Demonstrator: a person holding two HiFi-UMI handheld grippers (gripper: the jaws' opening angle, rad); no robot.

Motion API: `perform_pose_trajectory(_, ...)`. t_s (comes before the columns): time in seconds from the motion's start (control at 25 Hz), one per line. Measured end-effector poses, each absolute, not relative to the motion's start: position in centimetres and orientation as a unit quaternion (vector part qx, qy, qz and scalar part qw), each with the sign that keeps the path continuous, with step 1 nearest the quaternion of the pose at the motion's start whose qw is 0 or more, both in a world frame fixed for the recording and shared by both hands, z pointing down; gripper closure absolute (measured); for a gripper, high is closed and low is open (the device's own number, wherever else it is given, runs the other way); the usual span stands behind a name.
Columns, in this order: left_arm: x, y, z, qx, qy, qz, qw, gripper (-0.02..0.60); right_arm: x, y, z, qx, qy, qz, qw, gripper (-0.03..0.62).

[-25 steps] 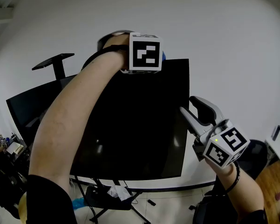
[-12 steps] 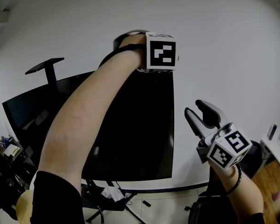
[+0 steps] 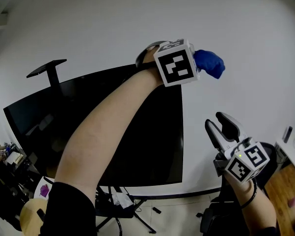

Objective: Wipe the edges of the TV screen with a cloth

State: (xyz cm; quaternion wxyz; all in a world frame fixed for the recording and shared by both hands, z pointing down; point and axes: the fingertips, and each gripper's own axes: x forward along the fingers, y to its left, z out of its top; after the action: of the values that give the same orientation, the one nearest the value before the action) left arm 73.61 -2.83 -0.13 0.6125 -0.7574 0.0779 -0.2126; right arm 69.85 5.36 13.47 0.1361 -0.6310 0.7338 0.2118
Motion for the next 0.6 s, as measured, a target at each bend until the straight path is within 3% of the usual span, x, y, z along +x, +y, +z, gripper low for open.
perform_pose_trajectory(0.28, 69.1, 1.9, 6.9, -0.855, -0.022, -0.103, 0.508, 0.437, 67.2, 5.3, 18.8, -0.641, 0.733, 0.149, 0.172, 0.393)
perform_pose_trajectory(0.6, 55.4, 1.2, 20.5, -0.932, -0.036, -0.047, 0.356, 0.437, 61.5, 6.4, 25.7, -0.653, 0.719, 0.069, 0.228, 0.393)
